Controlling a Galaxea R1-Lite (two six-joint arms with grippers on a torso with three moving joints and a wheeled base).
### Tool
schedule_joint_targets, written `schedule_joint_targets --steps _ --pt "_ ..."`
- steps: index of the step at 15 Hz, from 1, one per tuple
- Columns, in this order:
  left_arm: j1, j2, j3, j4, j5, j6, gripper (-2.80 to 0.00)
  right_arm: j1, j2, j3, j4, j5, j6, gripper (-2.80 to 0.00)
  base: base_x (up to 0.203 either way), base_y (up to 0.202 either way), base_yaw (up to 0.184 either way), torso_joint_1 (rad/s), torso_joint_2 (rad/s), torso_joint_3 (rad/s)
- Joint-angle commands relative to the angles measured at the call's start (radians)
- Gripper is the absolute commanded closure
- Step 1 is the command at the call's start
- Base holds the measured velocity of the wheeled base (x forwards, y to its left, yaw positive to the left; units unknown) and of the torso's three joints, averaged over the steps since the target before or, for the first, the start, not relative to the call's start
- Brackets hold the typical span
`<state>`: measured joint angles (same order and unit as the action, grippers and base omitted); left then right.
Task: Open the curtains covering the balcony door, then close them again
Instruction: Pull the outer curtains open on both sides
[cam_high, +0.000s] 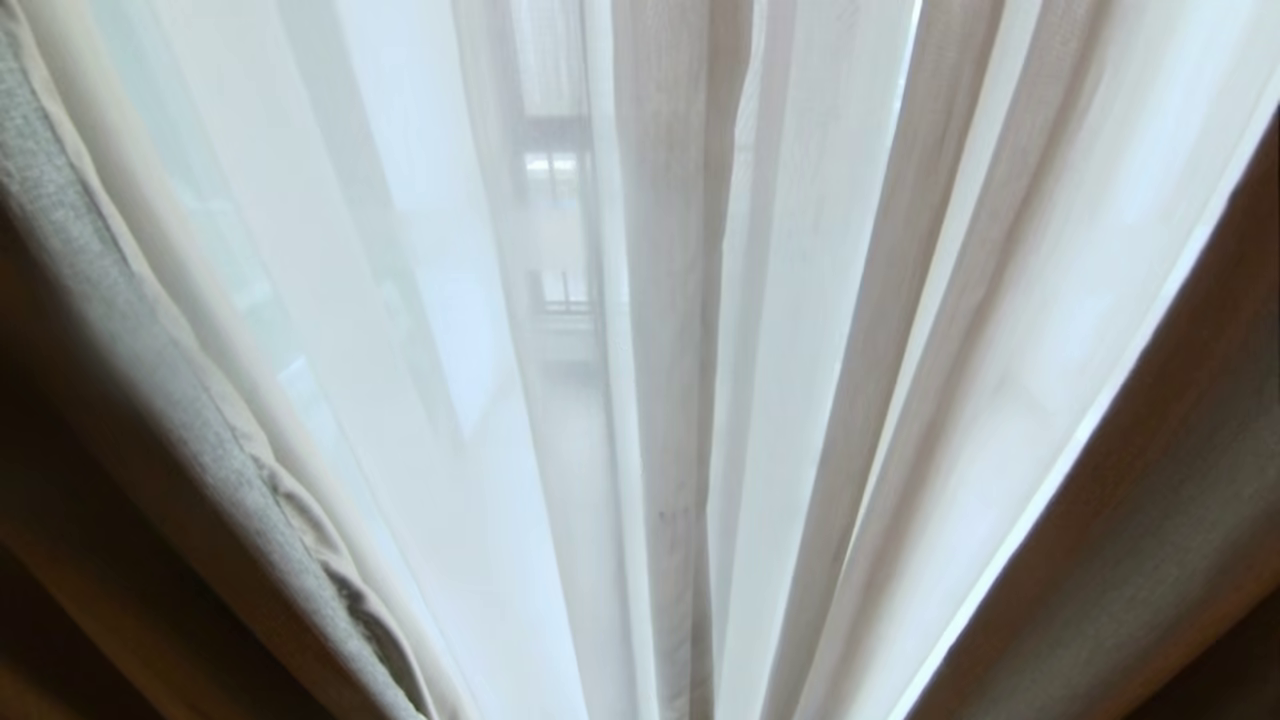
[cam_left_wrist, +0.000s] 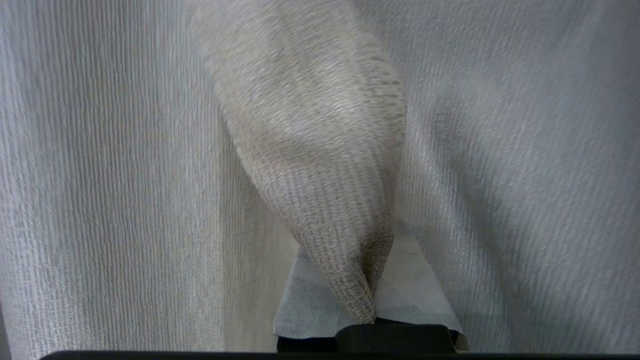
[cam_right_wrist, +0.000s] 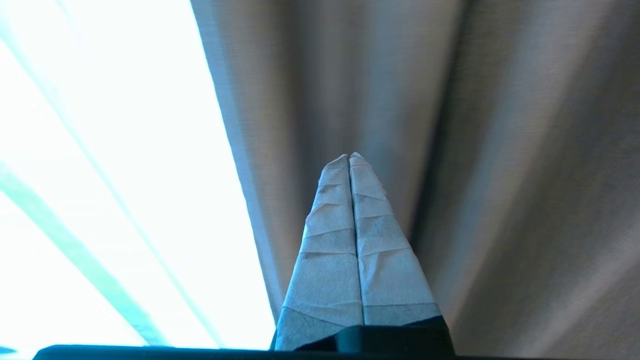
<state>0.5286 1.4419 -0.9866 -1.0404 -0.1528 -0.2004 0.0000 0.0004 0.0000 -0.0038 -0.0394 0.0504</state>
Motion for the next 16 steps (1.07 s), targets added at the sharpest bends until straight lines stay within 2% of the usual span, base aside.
schedule_joint_targets --steps 1,5,6,12,16 --pt "0.0 -0.018 0.002 -0.007 0.002 -0.002 0.0 0.0 0.0 0.0 -0.001 0.0 0.0 0.0 0.0 0.0 0.0 0.0 0.0 0.0" --pt "0.004 -0.02 0.011 -0.009 0.006 -0.002 0.0 0.0 0.0 0.0 -0.001 0.0 0.0 0.0 0.0 0.0 0.0 0.0 0.0 0.0" --pt "0.004 -0.024 0.018 -0.009 0.004 -0.002 -2.8 0.0 0.0 0.0 -0.001 0.0 0.0 0.0 0.0 0.0 0.0 0.0 0.0 0.0" --pt "0.006 -0.104 0.12 -0.009 0.005 -0.002 -2.8 0.0 0.0 0.0 -0.001 0.0 0.0 0.0 0.0 0.0 0.0 0.0 0.0 0.0" --pt "0.037 -0.184 0.209 -0.008 0.005 -0.002 -2.8 0.0 0.0 0.0 -0.001 0.0 0.0 0.0 0.0 0.0 0.0 0.0 0.0 0.0"
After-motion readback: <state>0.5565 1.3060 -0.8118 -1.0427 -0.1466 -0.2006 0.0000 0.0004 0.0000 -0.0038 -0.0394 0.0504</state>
